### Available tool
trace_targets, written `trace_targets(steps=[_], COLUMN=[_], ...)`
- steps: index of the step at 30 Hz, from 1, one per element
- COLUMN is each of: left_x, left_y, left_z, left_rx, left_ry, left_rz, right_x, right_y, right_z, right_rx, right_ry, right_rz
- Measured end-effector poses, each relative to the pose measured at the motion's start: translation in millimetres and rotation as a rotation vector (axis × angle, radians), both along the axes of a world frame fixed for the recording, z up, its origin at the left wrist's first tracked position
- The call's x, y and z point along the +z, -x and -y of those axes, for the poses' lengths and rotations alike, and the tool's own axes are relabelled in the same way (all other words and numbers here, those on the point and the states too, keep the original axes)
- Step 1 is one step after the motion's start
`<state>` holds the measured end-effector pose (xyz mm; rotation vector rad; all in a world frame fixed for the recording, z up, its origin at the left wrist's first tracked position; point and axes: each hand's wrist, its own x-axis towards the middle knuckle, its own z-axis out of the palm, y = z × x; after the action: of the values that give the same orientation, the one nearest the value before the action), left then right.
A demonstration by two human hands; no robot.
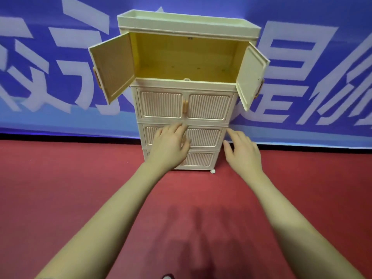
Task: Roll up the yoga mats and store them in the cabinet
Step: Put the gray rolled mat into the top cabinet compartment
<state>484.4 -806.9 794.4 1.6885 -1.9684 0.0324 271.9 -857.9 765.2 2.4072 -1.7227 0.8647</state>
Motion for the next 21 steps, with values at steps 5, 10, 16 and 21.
trace_targets(steps=[5,10,16,21], left_x=[-37.6,-86.9,-100.4,-112.7], left_y=[76.2,157.0,204.4,197.9], left_z=[-102.6,-222.4,-342.1,-421.4], left_rx=[-0.063,-0.055,-0.018,0.061], left_ry=[-0.086,-0.247,-0.326,-0.383], left_rz=[0.005,-0.021,-0.002,-0.01], right_x=[-36.1,-83.3,-110.8,-119.6], right_y=[74.0,161.3,214.4,202.1], right_z=[-101.7,-218.0,-337.3,-404.1], right_rx=[-0.013,0.017,0.081,0.178], right_ry=[0.002,-0.101,-0.263,-0.323], right_rz=[0.044,-0.017,-0.058,-0.05])
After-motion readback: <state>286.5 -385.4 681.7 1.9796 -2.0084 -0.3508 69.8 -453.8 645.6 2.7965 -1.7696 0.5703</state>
